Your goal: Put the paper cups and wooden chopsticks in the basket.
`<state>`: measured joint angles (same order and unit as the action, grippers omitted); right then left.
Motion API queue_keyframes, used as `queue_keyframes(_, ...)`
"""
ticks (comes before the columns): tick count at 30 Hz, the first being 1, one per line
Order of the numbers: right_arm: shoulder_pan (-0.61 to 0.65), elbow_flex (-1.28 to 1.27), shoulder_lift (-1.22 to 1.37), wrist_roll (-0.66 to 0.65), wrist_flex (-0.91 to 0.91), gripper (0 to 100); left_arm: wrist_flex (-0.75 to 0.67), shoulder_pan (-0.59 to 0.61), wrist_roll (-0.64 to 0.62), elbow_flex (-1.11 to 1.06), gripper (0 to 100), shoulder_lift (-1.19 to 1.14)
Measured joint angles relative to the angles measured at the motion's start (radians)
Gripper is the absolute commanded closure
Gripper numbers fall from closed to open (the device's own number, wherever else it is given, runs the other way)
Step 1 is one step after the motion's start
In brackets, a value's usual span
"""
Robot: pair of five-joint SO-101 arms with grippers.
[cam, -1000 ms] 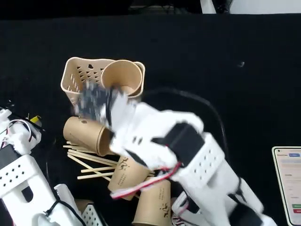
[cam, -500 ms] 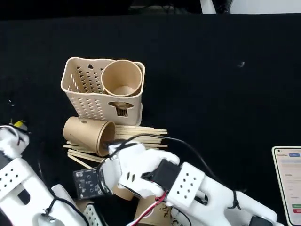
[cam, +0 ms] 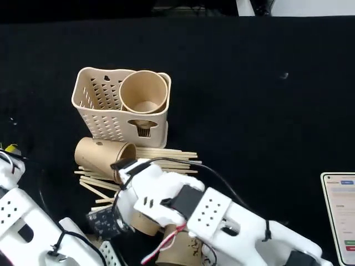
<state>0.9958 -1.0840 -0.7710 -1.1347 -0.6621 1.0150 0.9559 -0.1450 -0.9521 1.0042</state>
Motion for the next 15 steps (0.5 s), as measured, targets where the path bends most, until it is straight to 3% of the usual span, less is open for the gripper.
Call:
queue_keyframes(6, -0.069, -0.041, 0.078, -0.005, 0.187, 80.1, 0.000, 0.000, 0.000, 0.000, 72, 0.000)
queue_keyframes(15, -0.072, -0.041, 0.199, -0.005, 0.358, 80.5, 0.000, 0.000, 0.000, 0.000, 72, 0.000)
